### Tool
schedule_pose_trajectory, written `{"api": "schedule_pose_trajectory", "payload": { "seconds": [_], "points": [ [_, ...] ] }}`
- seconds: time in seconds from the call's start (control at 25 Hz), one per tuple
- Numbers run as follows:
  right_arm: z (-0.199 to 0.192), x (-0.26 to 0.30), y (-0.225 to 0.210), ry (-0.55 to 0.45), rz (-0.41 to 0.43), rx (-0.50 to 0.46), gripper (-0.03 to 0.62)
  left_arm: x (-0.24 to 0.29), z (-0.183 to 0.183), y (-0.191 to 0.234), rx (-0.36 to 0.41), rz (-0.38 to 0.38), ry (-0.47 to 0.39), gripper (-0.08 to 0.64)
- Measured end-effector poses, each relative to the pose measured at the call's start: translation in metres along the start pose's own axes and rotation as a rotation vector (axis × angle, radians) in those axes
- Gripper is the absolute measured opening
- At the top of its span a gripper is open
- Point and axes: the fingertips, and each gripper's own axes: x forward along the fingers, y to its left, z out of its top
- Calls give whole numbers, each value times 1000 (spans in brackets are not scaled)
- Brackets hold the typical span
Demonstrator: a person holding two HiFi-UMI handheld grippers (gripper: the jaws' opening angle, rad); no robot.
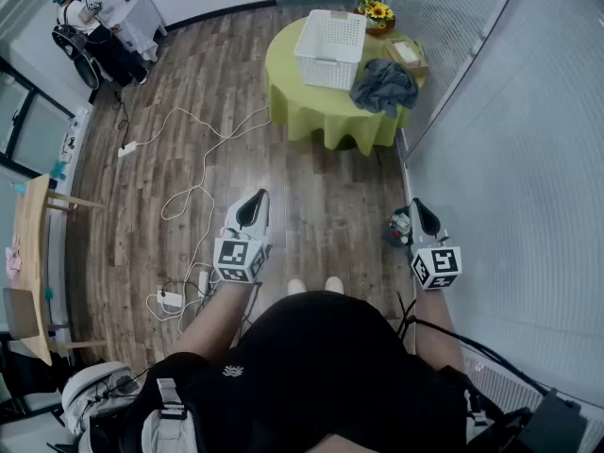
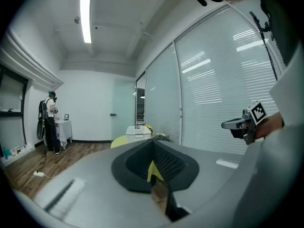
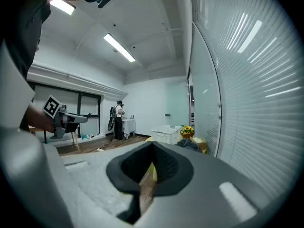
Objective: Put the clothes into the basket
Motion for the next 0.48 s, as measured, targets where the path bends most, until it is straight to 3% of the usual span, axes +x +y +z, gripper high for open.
{"api": "schedule_pose_trajectory", "payload": {
  "seconds": [0.28, 0.48],
  "points": [
    [-3, 13, -3, 8, 20, -7, 2, 9, 16, 0, 5, 8, -30, 6],
    [1, 22, -23, -35, 46, 38, 2, 19, 25, -7, 23, 42, -50, 6]
  ]
}}
